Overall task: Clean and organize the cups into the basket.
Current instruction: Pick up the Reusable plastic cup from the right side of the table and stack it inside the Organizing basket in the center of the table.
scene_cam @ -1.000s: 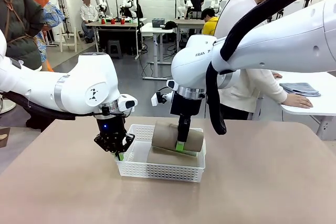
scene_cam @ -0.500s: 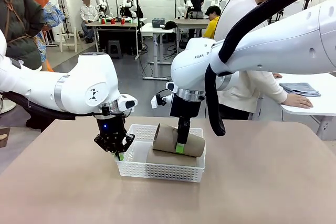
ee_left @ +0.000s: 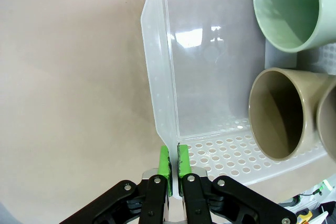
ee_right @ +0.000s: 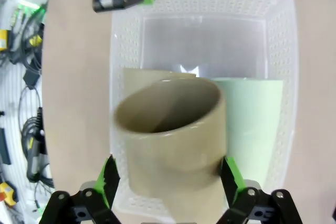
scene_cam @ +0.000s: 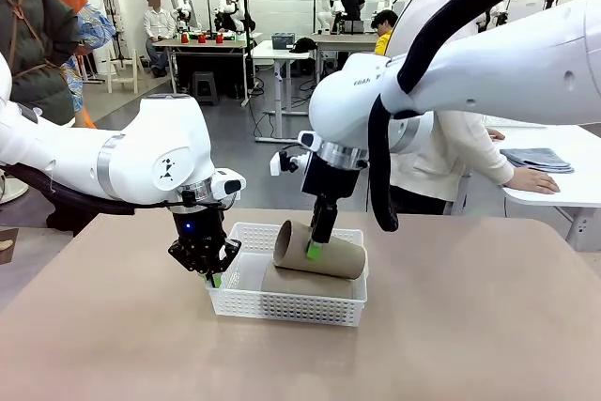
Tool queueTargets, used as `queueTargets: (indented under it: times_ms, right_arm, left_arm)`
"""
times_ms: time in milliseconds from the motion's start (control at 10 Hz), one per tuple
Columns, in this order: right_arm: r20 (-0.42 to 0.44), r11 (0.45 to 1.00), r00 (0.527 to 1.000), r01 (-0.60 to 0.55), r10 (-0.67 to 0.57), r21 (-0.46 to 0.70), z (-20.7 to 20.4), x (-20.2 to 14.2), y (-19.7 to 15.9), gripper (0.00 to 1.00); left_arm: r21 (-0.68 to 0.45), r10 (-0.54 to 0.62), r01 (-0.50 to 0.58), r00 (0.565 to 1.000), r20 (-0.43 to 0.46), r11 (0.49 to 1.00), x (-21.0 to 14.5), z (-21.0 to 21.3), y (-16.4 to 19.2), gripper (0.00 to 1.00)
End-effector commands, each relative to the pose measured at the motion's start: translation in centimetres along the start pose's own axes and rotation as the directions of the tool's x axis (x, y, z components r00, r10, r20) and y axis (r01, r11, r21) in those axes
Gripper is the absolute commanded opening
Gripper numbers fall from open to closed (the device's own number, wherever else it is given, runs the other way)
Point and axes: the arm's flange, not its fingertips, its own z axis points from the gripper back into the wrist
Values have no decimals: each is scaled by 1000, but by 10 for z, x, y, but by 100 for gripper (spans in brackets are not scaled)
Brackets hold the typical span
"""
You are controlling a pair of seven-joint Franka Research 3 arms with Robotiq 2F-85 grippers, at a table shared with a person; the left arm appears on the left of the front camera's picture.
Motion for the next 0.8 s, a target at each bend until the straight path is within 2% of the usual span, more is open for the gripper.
queueTargets:
  times_ms: [0,200,300,400,500,600,700]
  right_arm:
    - [140,999,989,-52,53,-6,31,-28,26,100]
    - [288,994,952,-108,107,-14,62,-59,48,100]
    - [382,987,912,-160,151,-9,73,-85,63,100]
    - [526,962,820,-274,227,13,84,-119,79,100]
    - [704,921,649,-389,288,-18,98,-174,92,100]
    - [793,910,525,-406,310,-87,103,-226,100,100]
    - [840,910,436,-387,323,-149,101,-276,102,100]
  left_arm:
    - [8,-6,6,1000,0,1000,0,-1,0,4]
    - [8,-6,6,1000,0,1000,0,-1,0,4]
    - [8,-6,6,1000,0,1000,0,-1,0,4]
    - [8,-6,6,1000,0,1000,0,-1,0,4]
    - [8,-6,6,1000,0,1000,0,-1,0,4]
    - [8,-6,6,1000,0,1000,0,-1,0,4]
    - [8,-6,6,1000,0,1000,0,-1,0,4]
